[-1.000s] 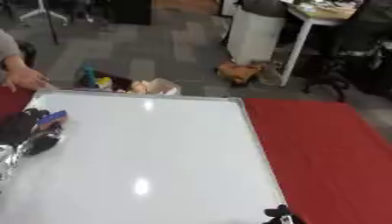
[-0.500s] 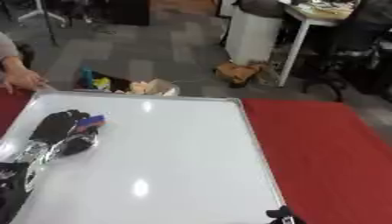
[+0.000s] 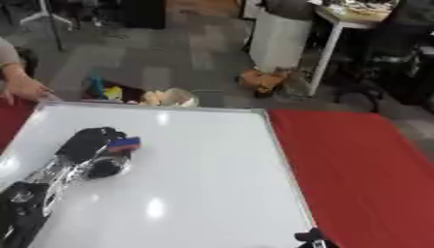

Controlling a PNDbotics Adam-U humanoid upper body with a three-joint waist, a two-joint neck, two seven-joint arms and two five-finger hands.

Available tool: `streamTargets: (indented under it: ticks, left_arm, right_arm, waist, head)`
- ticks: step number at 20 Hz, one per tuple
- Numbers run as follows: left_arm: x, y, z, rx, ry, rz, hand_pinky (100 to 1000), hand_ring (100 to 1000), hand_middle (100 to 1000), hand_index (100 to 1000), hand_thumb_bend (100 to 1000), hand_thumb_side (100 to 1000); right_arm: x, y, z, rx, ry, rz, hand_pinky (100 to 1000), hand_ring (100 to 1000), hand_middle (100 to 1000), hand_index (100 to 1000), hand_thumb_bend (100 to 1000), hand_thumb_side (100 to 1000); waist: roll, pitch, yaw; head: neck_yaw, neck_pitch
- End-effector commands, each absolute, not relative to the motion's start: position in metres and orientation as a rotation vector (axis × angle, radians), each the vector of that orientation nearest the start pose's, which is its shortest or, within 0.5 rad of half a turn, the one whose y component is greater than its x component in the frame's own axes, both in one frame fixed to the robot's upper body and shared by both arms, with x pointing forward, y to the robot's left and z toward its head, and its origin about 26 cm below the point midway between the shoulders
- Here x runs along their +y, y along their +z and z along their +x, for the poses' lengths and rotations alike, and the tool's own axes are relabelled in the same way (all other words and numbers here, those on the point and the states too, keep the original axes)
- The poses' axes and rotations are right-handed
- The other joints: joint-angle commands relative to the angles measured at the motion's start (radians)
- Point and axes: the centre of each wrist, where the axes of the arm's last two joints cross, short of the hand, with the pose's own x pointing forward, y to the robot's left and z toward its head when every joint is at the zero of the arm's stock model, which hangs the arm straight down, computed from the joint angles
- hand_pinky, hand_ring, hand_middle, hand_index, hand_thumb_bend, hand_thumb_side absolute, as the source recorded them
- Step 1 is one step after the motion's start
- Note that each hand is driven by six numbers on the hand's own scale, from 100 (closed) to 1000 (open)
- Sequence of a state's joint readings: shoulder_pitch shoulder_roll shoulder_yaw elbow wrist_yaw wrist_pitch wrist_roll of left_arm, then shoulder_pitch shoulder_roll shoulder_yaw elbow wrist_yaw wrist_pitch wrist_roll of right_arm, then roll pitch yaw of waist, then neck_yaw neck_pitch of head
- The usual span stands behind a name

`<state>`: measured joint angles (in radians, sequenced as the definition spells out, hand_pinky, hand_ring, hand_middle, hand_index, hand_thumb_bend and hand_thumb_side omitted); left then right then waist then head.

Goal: Wipe the whiteboard clean with a brush.

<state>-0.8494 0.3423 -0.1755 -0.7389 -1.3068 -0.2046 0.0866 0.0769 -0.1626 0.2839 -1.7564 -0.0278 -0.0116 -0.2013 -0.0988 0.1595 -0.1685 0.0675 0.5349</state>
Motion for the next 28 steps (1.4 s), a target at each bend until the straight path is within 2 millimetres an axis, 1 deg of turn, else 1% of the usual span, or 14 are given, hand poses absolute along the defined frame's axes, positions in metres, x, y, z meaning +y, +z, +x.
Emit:
streamTargets:
  ticks: [1,7,12,15,18,22,28]
  left_arm:
    - [0.257,0.082,0.463,-1.429,-1.649,1.108,683,639,647,871,100,833]
    - [0.252,0.108,0.445,-1.558,-1.659,1.021,680,628,639,875,100,832]
    - [0.244,0.133,0.425,-1.653,-1.664,0.939,676,616,626,878,100,831]
    - [0.238,0.145,0.412,-1.690,-1.676,0.889,674,613,624,880,100,817]
    - [0.235,0.149,0.401,-1.704,-1.693,0.839,673,612,621,881,100,813]
    - [0.230,0.147,0.389,-1.695,-1.726,0.774,673,609,617,884,100,828]
    - [0.223,0.144,0.377,-1.701,-1.730,0.679,669,611,620,882,100,904]
  right_arm:
    - [-0.208,0.017,0.248,-1.688,0.133,-0.020,599,632,475,682,100,903]
    - [-0.210,0.017,0.249,-1.689,0.134,-0.028,599,632,476,682,100,904]
    - [-0.212,0.017,0.249,-1.688,0.135,-0.037,599,632,475,682,100,903]
    - [-0.212,0.017,0.249,-1.688,0.137,-0.038,599,632,475,682,100,903]
    - [-0.213,0.016,0.249,-1.687,0.137,-0.042,599,632,475,682,100,902]
    - [-0.214,0.016,0.249,-1.686,0.138,-0.045,598,632,475,682,100,903]
    - [-0.214,0.016,0.249,-1.684,0.136,-0.046,598,632,475,682,100,904]
  waist:
    - [0.006,-0.004,0.001]
    - [0.016,-0.009,0.007]
    - [0.022,-0.015,0.013]
    - [0.026,-0.018,0.016]
    - [0.029,-0.022,0.017]
    - [0.032,-0.024,0.016]
    - [0.035,-0.025,0.015]
  head:
    - [-0.006,-0.007]
    - [-0.015,-0.005]
    - [-0.020,-0.001]
    - [-0.023,0.000]
    - [-0.027,0.001]
    - [-0.034,0.003]
    - [-0.037,0.002]
